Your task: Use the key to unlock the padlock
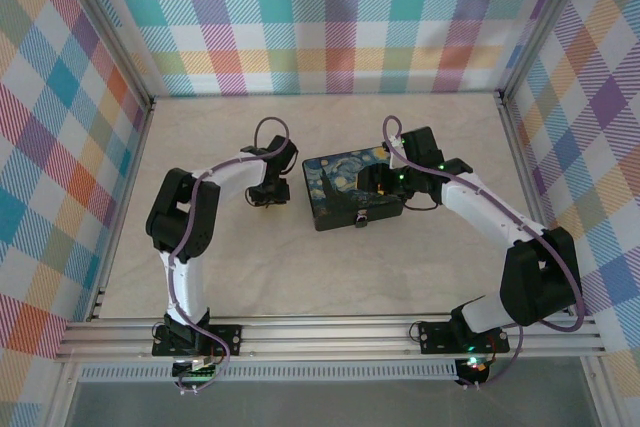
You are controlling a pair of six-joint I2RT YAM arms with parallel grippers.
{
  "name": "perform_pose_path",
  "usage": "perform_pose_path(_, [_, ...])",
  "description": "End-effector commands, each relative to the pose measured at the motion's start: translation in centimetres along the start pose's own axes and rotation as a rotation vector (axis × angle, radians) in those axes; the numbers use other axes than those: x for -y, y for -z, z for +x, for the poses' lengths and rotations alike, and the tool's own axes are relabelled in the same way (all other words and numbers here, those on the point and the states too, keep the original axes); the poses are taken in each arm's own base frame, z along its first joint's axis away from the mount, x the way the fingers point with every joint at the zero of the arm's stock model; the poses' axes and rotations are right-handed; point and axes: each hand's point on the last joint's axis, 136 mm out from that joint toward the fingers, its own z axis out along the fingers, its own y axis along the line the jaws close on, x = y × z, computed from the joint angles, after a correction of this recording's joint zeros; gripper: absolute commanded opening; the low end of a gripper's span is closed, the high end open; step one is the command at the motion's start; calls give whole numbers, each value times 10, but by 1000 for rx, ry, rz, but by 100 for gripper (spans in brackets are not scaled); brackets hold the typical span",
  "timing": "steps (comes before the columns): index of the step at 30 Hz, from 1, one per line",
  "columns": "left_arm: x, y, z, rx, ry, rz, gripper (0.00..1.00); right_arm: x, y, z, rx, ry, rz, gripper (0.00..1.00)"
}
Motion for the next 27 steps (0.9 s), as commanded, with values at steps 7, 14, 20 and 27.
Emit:
perform_pose_path(7, [15, 4, 24, -70, 4, 94, 35, -5, 2, 1, -1, 10, -19, 64])
perform_pose_path(14, [10, 22, 22, -38, 18, 69, 37, -8, -2, -1, -8, 11, -27, 63])
perform_pose_path(20, [0, 35, 9, -5, 17, 52, 38, -10, -1, -2, -10, 11, -30, 63])
perform_pose_path(27, [-25, 34, 11, -7, -8, -31, 32, -12, -1, -2, -12, 17, -34, 63])
